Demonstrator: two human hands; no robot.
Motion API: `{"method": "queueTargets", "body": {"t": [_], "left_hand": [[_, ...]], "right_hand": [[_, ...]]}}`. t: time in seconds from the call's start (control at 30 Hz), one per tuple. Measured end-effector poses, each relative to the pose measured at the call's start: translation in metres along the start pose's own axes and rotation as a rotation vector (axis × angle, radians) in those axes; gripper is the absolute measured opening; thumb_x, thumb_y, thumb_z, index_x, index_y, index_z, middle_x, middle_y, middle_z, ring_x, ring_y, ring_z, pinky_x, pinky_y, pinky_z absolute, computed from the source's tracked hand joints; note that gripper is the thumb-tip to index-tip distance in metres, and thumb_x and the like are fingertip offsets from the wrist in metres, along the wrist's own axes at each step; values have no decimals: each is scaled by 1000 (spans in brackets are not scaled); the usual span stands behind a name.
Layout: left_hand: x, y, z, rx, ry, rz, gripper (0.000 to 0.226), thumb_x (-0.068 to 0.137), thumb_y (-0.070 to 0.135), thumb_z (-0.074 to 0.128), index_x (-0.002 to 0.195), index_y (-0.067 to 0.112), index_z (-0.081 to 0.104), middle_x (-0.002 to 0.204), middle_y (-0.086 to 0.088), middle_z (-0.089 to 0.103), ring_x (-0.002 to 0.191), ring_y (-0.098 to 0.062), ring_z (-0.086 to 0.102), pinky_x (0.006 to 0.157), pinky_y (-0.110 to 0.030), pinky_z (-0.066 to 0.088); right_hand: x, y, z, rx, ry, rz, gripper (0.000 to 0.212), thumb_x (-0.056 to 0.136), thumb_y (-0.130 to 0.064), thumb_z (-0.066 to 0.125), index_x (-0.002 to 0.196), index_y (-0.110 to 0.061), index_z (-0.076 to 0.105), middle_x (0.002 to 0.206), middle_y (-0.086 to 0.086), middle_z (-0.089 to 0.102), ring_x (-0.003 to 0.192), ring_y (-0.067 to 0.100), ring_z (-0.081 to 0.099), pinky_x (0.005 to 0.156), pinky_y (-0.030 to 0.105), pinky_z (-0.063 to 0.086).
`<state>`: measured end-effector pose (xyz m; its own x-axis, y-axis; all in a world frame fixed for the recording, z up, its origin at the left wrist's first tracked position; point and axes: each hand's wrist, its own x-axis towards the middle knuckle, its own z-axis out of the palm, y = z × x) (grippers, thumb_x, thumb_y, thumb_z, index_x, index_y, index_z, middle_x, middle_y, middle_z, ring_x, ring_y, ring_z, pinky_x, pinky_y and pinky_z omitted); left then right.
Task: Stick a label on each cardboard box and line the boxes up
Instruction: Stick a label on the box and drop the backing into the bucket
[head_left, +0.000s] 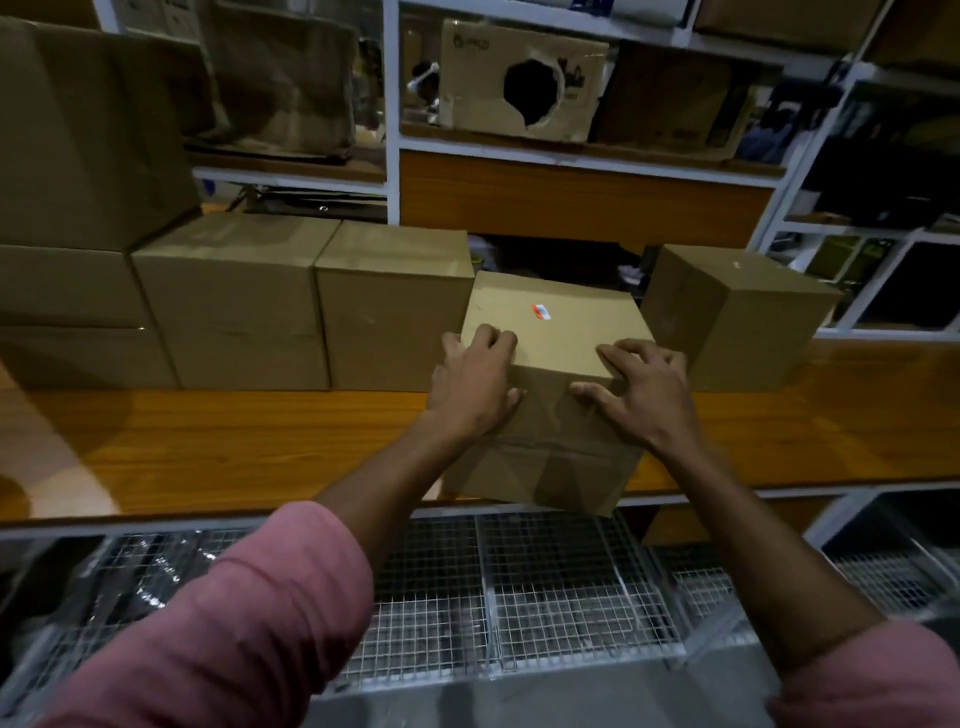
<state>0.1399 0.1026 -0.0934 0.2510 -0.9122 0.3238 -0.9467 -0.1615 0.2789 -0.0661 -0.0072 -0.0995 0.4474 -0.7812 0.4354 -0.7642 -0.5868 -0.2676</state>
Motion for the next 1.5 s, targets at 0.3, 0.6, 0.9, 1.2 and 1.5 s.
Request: {"method": "queueTargets", "body": {"t": [0.3, 0.6, 0.9, 1.2, 1.5], "left_hand": [[2, 10, 9, 11, 60, -32, 58, 87, 45, 73, 131, 24, 43, 137, 0, 41, 124, -35, 33, 87, -46, 53], [-7, 43, 13, 143, 107, -134, 73, 78, 60, 75, 135, 27, 43, 130, 2, 39, 118, -31, 34, 73, -41, 56], [-32, 50, 8, 232, 143, -248, 69, 81, 62, 72, 135, 26, 48, 129, 0, 42, 116, -32, 35, 65, -33, 45], [-67, 15, -15, 252, 172, -339, 75, 76, 62, 76, 137, 26, 49, 129, -1, 44, 112, -32, 36, 70, -35, 39], [-109, -72, -53, 276, 192, -412, 79, 75, 61, 77, 139, 25, 48, 131, -2, 44, 117, -36, 36, 79, -40, 45]], "right_hand": [[4, 12, 0, 28, -13, -26, 72, 86, -71, 57, 144, -29, 54, 147, 2, 48, 129, 33, 34, 98, 41, 41], [13, 46, -1, 77, -33, -165, 74, 85, -76, 52, 143, -30, 55, 147, 1, 49, 129, 32, 35, 96, 36, 36], [18, 38, 6, 163, -52, -286, 71, 85, -70, 59, 142, -28, 56, 147, 1, 51, 130, 31, 35, 103, 40, 37], [5, -14, 22, 202, -68, -369, 71, 86, -72, 56, 142, -29, 54, 146, 3, 51, 131, 32, 34, 100, 46, 45], [-6, -118, 45, 169, -107, -425, 71, 88, -74, 50, 144, -31, 50, 149, 3, 47, 137, 34, 32, 99, 48, 44]]}}
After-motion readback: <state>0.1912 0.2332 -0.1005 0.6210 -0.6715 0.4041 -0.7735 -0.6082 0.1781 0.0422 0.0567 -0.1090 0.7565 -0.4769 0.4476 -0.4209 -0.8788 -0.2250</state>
